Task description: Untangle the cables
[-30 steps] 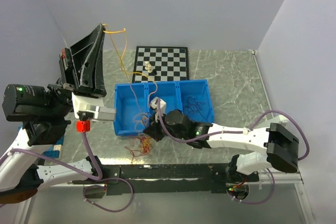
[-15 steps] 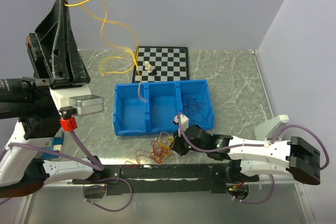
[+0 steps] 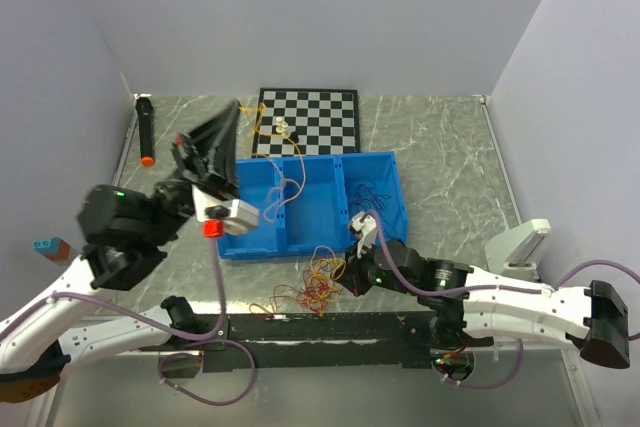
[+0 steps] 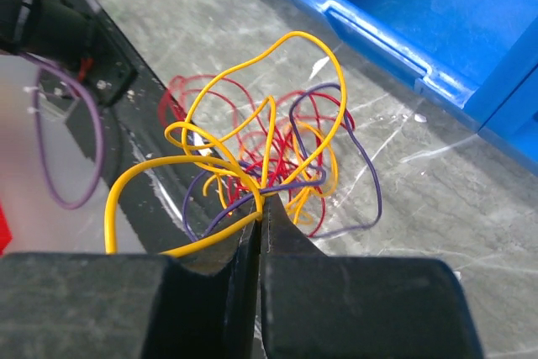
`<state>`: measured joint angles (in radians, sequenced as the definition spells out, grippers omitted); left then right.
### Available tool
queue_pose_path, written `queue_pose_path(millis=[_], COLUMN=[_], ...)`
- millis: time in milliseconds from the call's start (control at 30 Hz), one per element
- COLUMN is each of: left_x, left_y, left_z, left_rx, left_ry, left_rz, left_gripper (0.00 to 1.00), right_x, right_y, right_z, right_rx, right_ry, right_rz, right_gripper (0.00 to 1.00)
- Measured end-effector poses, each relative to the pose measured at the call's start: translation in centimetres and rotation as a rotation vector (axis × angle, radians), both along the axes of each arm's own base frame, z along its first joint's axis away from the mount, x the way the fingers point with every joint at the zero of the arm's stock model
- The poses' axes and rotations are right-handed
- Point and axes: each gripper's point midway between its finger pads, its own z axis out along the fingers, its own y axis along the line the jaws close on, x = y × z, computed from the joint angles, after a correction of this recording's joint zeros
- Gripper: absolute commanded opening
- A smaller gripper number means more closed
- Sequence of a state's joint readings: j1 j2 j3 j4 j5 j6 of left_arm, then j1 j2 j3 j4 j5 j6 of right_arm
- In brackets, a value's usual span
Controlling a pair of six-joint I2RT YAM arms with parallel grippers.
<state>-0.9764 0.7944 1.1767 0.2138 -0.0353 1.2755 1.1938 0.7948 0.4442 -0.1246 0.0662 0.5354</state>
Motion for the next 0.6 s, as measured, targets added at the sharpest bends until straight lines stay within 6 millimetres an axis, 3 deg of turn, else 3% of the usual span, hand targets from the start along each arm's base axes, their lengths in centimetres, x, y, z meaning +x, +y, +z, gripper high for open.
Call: queue_pose_path(millis=[167, 267, 467, 600], left_x=[2.3, 3.4, 5.0, 5.5], left_y=[-1.0, -0.9, 0.7, 1.8], left_z=[-7.7, -10.8, -14.0, -14.9], left_rx=[0.063, 0.069, 0.027, -0.019], left_ry=[0.165, 0.243, 0.335, 0.380], left_rz=[0.038, 0.075, 0.178, 0.220], left_gripper=[0.01, 0.01, 0.01, 0.01], right_x=[-0.2, -0.4, -0.6, -0.7], right_y=[-0.4, -0.6, -1.1, -1.2], right_z=[1.3, 1.4, 1.4, 1.2], right_rx=[0.043, 0.046, 0.045, 0.042], right_ry=[-0.007, 0.000, 0.009, 0.014], right_rz=[-0.004, -0.005, -0.007, -0.009], right_gripper=[0.02, 0.02, 0.01, 0.01])
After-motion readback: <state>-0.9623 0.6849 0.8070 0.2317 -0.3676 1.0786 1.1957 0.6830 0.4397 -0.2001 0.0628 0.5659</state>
